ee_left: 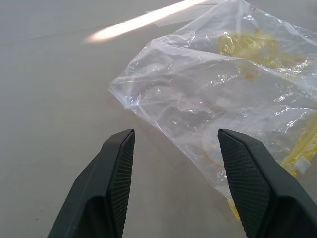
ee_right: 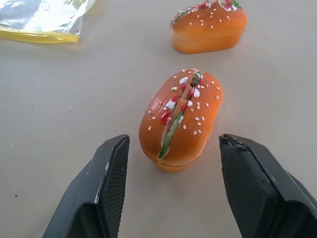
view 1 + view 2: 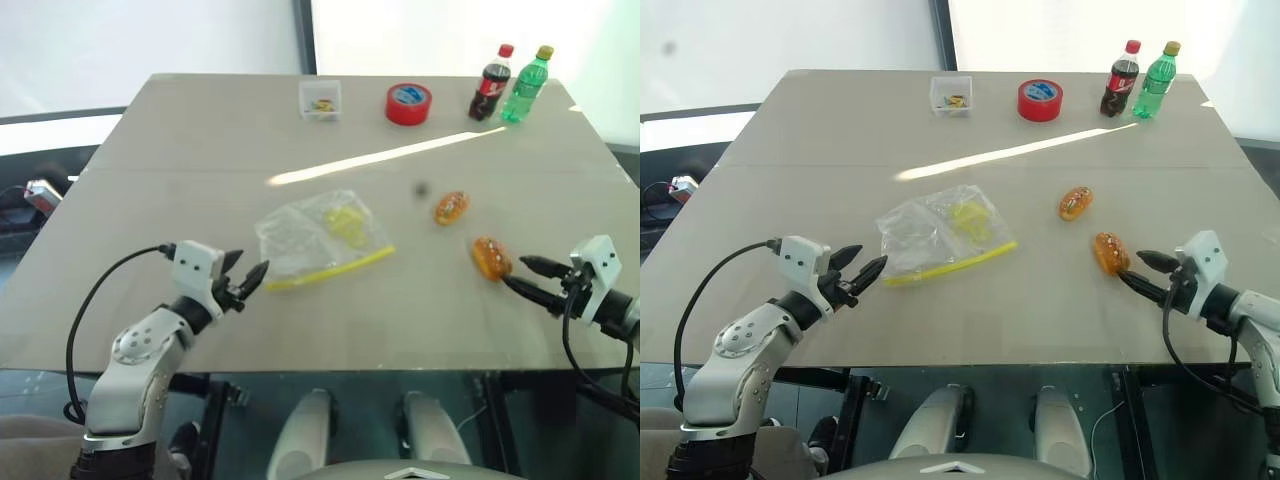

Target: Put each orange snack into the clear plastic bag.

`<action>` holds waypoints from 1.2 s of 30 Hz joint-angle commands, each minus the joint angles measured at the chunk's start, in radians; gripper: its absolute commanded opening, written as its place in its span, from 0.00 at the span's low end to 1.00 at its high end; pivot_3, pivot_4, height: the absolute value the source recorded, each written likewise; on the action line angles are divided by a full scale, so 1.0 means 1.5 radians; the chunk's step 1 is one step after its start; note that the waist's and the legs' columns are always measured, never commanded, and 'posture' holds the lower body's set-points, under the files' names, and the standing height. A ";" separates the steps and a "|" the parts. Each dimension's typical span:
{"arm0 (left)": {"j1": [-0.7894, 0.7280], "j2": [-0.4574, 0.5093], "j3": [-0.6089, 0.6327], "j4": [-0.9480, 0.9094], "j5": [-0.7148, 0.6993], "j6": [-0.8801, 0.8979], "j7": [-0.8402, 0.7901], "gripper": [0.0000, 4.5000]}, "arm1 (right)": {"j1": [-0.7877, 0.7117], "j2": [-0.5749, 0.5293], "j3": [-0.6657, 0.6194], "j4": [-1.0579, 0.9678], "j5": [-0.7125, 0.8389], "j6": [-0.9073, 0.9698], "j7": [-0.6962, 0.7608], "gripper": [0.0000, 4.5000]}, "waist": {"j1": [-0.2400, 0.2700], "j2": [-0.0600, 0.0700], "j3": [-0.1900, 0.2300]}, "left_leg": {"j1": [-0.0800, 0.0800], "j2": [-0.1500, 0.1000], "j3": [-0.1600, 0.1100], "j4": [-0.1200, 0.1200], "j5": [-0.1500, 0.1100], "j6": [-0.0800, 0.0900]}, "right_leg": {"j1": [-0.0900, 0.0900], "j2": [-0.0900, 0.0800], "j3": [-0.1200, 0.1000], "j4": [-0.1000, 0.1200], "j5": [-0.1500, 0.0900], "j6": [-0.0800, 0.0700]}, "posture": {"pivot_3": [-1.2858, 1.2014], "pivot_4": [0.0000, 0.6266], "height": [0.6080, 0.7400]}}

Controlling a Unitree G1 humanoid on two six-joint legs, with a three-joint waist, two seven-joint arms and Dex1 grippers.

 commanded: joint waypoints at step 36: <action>-0.228 -0.086 -0.001 0.204 -0.206 0.363 0.072 0.33 | -0.166 0.023 0.140 -0.260 0.033 0.064 -0.031 0.67 | 0.007 0.001 -0.003 | 0.001 -0.002 -0.002 0.001 0.000 0.000 | 0.002 0.000 -0.002 0.000 0.001 0.002 | 0.52 0.24 1.00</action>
